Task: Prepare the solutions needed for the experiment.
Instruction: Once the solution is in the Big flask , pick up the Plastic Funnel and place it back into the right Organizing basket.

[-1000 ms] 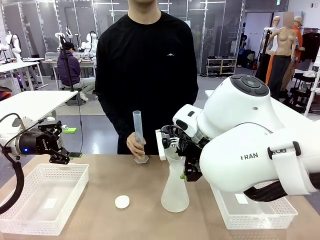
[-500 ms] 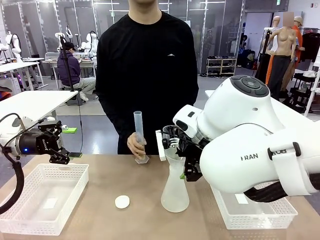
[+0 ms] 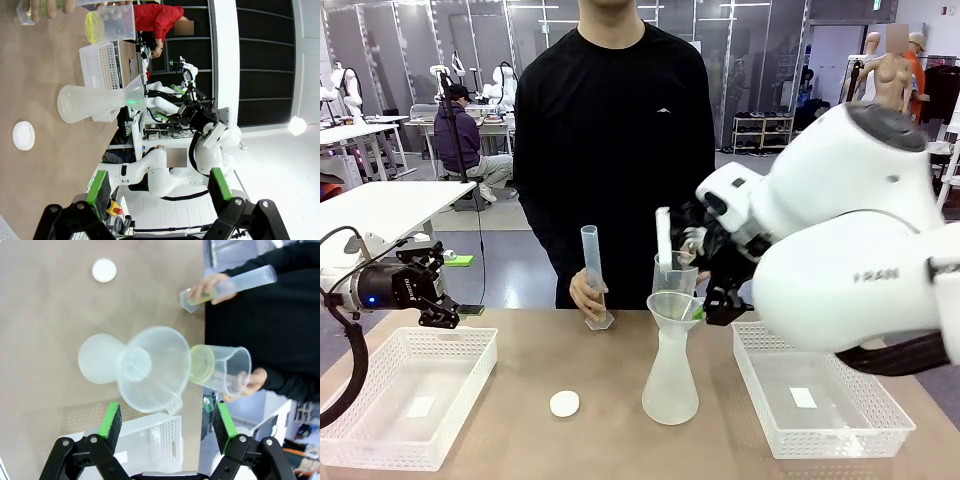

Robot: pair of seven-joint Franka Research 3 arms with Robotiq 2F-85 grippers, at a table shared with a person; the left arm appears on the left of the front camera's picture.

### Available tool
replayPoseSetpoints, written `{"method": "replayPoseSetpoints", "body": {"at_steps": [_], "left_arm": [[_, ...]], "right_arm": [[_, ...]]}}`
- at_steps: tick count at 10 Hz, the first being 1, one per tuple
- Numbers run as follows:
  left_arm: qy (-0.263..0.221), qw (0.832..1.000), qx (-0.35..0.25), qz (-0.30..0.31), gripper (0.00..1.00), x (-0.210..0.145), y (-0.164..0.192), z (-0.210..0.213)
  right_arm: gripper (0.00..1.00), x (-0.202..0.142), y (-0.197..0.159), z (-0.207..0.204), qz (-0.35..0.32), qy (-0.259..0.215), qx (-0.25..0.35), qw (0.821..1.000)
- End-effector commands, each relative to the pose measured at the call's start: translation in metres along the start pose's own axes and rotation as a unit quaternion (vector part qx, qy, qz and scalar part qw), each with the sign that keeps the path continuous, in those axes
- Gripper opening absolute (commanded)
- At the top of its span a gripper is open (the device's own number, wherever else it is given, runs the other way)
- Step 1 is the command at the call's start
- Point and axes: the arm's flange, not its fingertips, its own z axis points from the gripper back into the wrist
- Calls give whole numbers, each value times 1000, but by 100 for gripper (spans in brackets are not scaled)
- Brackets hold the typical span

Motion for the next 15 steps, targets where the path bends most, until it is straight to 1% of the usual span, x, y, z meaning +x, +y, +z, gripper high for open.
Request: {"method": "replayPoseSetpoints", "body": {"at_steps": [1,2,3,4,6,7,8,13,14,15], "left_arm": [[5,1000,2,-5,100,-1,-2,0],[5,1000,2,-5,100,-1,-2,0],[5,1000,2,-5,100,-1,-2,0],[5,1000,2,-5,100,-1,-2,0],[5,1000,2,-5,100,-1,-2,0],[5,1000,2,-5,100,-1,-2,0],[5,1000,2,-5,100,-1,-2,0],[5,1000,2,-5,100,-1,-2,0],[5,1000,2,-5,100,-1,-2,0],[5,1000,2,-5,100,-1,-2,0]], "right_arm": [[92,-33,-1,26,-102,-44,-7,994],[92,-55,-5,40,-160,-39,-14,986],[92,-79,-6,54,-233,-64,2,970],[92,-97,-5,63,-300,-80,4,951],[92,-112,-4,70,-379,-35,18,925],[92,-112,-4,68,-409,-10,10,913],[92,-116,-32,69,-329,-55,22,943],[92,-116,-32,69,-329,-55,22,943],[92,-111,-29,69,-337,-45,25,940],[92,-131,-39,54,-399,-88,89,908]]}}
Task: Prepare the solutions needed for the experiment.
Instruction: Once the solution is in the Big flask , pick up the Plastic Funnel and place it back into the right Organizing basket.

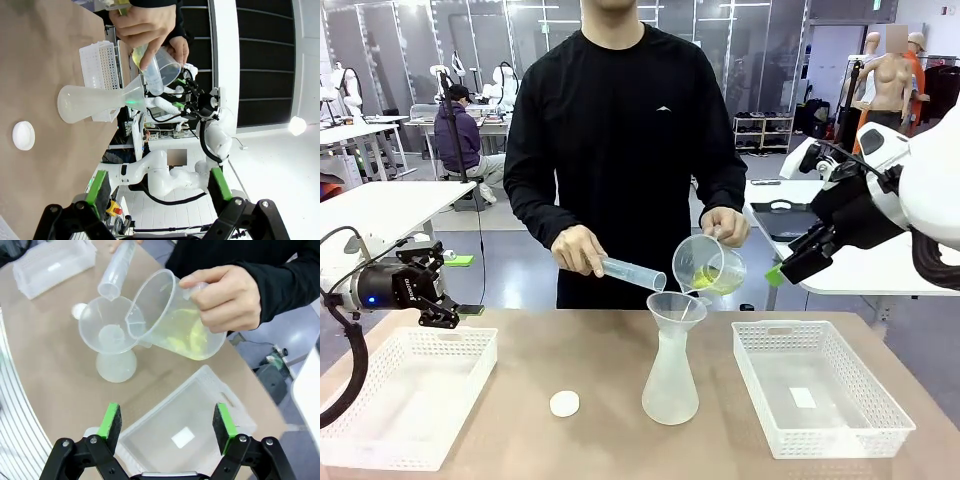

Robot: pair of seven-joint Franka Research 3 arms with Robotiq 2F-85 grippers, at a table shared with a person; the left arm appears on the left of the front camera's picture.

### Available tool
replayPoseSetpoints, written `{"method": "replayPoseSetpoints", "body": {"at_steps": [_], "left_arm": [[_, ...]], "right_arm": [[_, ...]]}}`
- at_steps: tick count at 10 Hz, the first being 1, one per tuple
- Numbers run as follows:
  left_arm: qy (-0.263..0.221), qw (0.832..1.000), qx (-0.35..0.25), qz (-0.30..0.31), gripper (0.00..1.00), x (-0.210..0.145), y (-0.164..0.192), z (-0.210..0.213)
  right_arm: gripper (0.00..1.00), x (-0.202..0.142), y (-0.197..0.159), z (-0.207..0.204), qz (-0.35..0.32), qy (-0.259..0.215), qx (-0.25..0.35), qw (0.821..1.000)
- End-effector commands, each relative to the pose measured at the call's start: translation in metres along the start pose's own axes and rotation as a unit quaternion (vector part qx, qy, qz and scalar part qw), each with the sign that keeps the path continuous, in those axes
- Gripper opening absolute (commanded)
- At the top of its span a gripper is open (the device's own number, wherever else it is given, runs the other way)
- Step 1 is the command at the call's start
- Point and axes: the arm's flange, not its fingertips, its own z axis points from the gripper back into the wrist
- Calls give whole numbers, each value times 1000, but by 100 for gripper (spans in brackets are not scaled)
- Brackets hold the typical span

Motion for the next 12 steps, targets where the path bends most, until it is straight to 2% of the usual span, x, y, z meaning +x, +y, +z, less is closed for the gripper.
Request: {"method": "replayPoseSetpoints", "body": {"at_steps": [1,2,4,5,7,9,11,12], "left_arm": [[5,1000,2,-5,100,-1,-2,0],[5,1000,2,-5,100,-1,-2,0],[5,1000,2,-5,100,-1,-2,0],[5,1000,2,-5,100,-1,-2,0],[5,1000,2,-5,100,-1,-2,0],[5,1000,2,-5,100,-1,-2,0],[5,1000,2,-5,100,-1,-2,0],[5,1000,2,-5,100,-1,-2,0]], "right_arm": [[92,-22,-42,-20,-120,-49,118,984],[92,-38,-52,-29,-159,-66,160,972],[92,-64,-62,-37,-216,-88,197,952],[92,-83,-69,-44,-262,-116,219,933],[92,-113,-82,-58,-330,-139,261,896],[92,-128,-97,-71,-374,-133,301,867],[92,-138,-109,-85,-418,-116,370,822],[92,-143,-115,-92,-441,-105,380,807]]}}
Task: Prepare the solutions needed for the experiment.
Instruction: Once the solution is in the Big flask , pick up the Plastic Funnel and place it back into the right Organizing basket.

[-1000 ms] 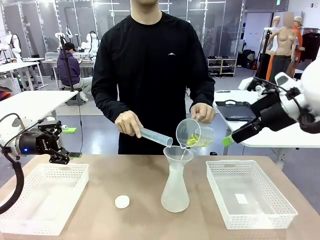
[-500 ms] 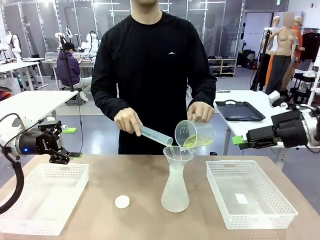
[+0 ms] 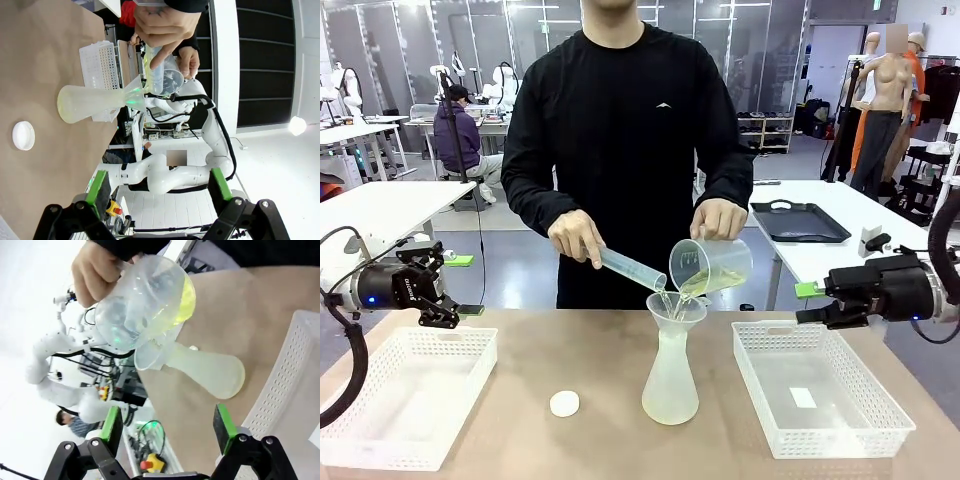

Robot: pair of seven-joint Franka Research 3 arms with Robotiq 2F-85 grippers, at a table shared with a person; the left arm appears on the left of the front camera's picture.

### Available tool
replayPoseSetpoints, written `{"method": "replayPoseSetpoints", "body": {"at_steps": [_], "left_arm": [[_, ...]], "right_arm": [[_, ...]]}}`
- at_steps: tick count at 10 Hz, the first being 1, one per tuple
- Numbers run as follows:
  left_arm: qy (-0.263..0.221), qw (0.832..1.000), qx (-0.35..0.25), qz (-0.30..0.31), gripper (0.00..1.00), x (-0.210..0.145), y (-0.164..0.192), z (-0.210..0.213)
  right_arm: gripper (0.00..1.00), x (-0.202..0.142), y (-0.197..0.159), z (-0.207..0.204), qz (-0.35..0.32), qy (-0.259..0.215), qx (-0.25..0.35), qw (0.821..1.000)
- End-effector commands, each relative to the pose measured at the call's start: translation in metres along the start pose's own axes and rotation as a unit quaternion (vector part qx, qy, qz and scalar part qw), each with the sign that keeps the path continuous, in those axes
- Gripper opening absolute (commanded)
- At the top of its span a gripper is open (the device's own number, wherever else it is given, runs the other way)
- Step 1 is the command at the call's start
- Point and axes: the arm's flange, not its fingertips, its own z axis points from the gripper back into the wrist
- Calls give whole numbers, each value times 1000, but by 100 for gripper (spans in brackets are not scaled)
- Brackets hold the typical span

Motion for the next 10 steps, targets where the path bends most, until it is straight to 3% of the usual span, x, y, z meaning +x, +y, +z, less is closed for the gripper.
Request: {"method": "replayPoseSetpoints", "body": {"at_steps": [1,8,10], "left_arm": [[5,1000,2,-5,100,-1,-2,0],[5,1000,2,-5,100,-1,-2,0],[5,1000,2,-5,100,-1,-2,0]], "right_arm": [[92,18,-11,2,-53,8,16,998],[92,19,-32,-11,-135,-22,53,989],[92,16,-37,-15,-153,-12,60,986]]}}
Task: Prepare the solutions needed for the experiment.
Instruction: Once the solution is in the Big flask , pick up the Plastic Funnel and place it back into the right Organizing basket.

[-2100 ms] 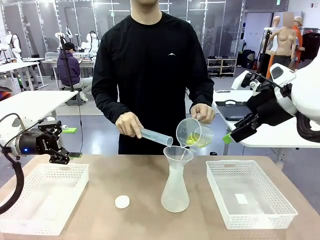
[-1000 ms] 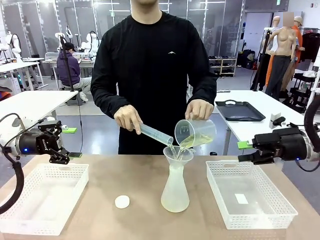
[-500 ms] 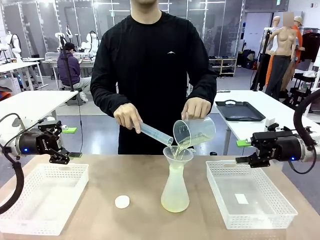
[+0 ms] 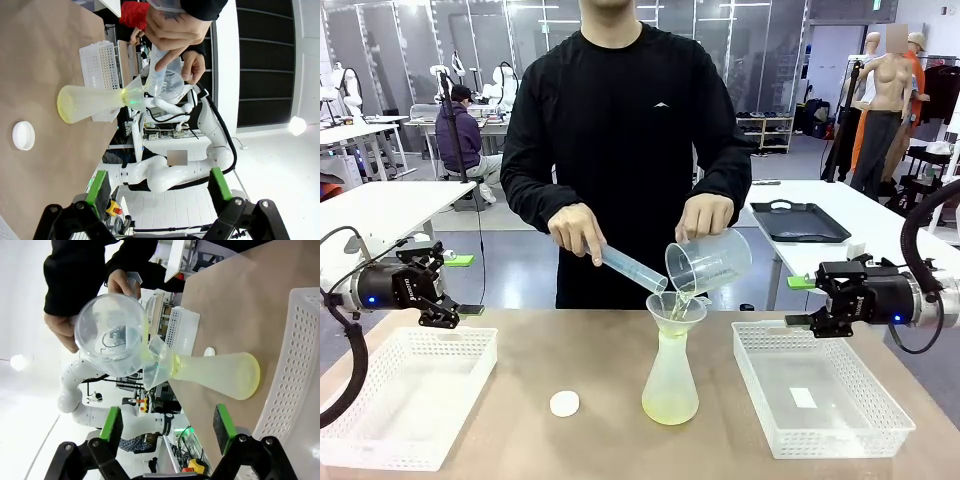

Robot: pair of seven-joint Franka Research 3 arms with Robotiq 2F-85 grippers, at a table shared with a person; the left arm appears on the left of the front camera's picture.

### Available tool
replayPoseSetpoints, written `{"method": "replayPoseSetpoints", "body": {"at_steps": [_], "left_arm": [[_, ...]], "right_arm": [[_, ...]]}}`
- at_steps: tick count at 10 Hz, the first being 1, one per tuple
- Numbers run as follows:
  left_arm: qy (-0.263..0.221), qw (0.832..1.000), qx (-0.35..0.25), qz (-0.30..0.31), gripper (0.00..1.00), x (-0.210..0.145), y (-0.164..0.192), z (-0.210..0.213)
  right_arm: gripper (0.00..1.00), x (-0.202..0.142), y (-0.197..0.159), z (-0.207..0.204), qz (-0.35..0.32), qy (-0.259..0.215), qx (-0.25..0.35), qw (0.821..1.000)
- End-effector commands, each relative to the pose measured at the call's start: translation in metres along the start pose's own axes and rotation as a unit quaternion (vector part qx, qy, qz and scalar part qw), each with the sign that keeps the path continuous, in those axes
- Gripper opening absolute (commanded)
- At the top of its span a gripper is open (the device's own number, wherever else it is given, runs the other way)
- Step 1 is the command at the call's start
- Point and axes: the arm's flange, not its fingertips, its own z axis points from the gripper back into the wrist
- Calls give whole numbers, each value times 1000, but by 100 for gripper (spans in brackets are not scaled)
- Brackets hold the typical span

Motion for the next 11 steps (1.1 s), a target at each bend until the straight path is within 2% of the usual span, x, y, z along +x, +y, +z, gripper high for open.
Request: {"method": "replayPoseSetpoints", "body": {"at_steps": [1,6,7,11], "left_arm": [[5,1000,2,-5,100,-1,-2,0],[5,1000,2,-5,100,-1,-2,0],[5,1000,2,-5,100,-1,-2,0],[5,1000,2,-5,100,-1,-2,0]], "right_arm": [[92,1,-2,-5,-40,8,12,999],[92,1,-7,-12,-63,48,24,997],[92,-4,-10,-11,-45,21,15,999],[92,-4,-10,-11,-45,21,15,999]]}}
